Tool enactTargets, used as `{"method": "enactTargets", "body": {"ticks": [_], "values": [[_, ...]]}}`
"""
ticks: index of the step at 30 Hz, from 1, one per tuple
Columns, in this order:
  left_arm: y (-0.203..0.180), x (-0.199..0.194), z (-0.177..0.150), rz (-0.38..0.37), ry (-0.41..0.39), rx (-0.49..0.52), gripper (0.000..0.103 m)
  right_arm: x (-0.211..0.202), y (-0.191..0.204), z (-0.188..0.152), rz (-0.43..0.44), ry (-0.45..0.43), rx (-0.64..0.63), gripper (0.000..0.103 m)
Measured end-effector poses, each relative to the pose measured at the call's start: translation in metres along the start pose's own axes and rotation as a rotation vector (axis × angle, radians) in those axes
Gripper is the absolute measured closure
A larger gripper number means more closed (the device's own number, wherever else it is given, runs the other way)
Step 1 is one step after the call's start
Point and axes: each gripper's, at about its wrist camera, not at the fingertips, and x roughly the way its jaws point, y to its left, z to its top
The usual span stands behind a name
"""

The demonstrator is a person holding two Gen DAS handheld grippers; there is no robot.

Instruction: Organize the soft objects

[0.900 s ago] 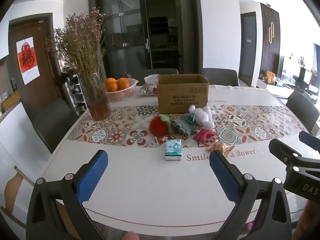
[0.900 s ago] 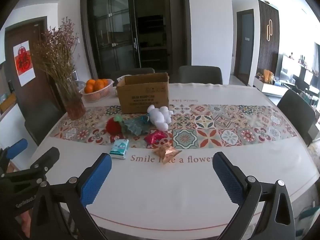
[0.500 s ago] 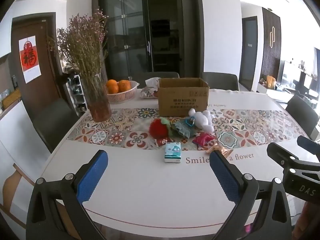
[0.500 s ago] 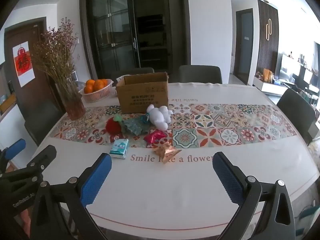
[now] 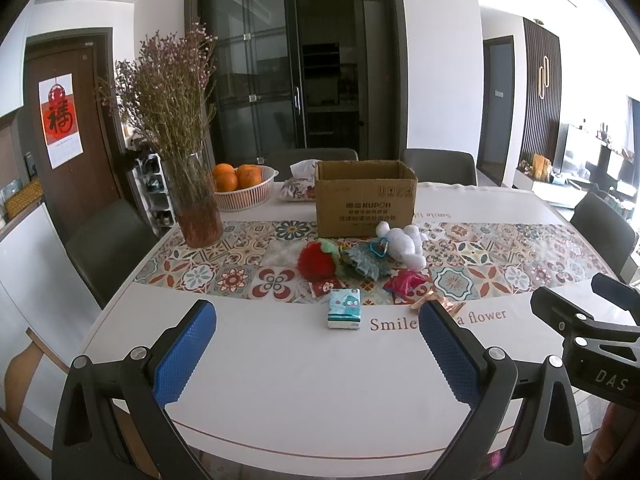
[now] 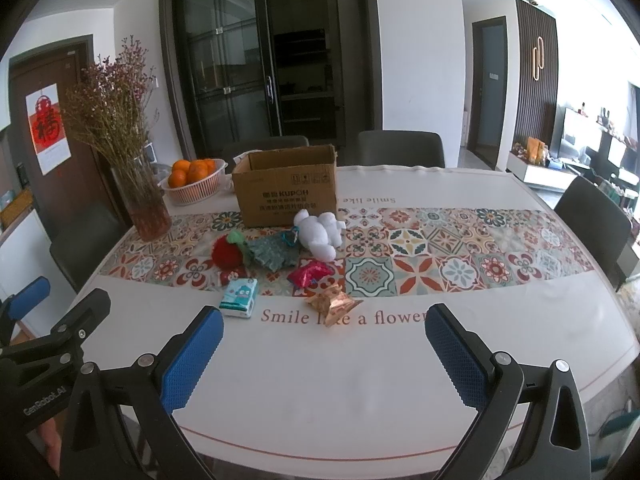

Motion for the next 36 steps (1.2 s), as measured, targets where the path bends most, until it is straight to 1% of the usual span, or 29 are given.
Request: {"method": "enactTargets", "body": {"ticks": [14,36], "values": [[-0.0058,-0.0005,0.0059,-0.001,-0.001,0.002,0.0,-0.0005,0.001,0.0024,-0.001,-0.002,0.002,0.001],[-0.0069,0.0012,0.0056,-0.004,0.0,0.001,0.0,0.0003,0.0018,0.0026,-0.001,-0.002,0.003,0.001]]}}
